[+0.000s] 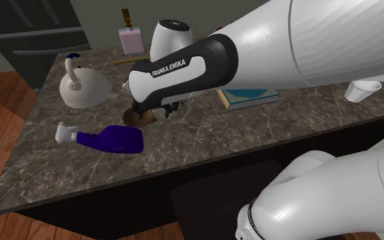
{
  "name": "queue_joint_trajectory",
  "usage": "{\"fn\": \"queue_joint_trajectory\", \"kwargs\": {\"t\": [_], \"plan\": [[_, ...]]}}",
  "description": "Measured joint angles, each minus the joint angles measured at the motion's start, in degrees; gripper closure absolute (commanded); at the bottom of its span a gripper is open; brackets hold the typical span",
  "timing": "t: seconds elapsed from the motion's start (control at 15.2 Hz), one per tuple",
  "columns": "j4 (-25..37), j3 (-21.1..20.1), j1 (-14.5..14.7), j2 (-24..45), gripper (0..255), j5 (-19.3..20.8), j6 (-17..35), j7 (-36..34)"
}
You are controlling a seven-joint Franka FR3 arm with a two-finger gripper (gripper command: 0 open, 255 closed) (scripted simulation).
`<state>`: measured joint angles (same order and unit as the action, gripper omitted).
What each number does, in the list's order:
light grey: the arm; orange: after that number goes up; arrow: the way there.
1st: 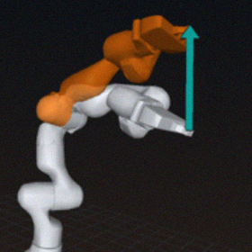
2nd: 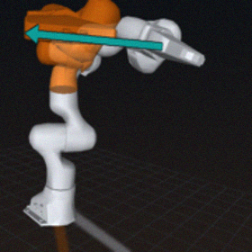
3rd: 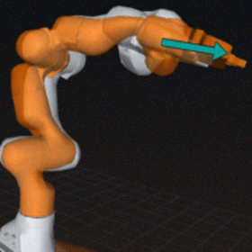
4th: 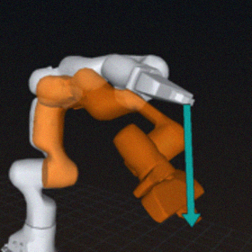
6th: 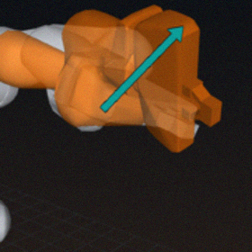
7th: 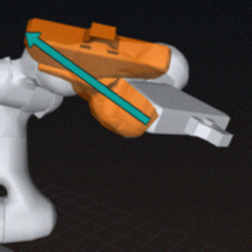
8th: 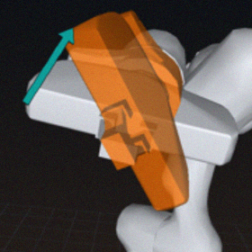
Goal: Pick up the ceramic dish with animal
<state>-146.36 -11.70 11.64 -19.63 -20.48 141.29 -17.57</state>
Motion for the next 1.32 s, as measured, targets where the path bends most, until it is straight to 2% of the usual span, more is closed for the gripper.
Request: {"fn": "queue_joint_trajectory", "kwargs": {"t": [0.07,0.13,0.79,1.32], "plan": [[-0.4,0.0,0.1,0.3,0,-0.2,0.7,0.2],[-0.5,-0.1,0.1,0.5,255,-0.3,1.0,0.2],[-0.5,-0.1,0.1,0.9,255,-0.3,1.4,0.3],[2.2,0.3,-0.4,-2.3,255,1.0,-4.4,-1.0]]}}
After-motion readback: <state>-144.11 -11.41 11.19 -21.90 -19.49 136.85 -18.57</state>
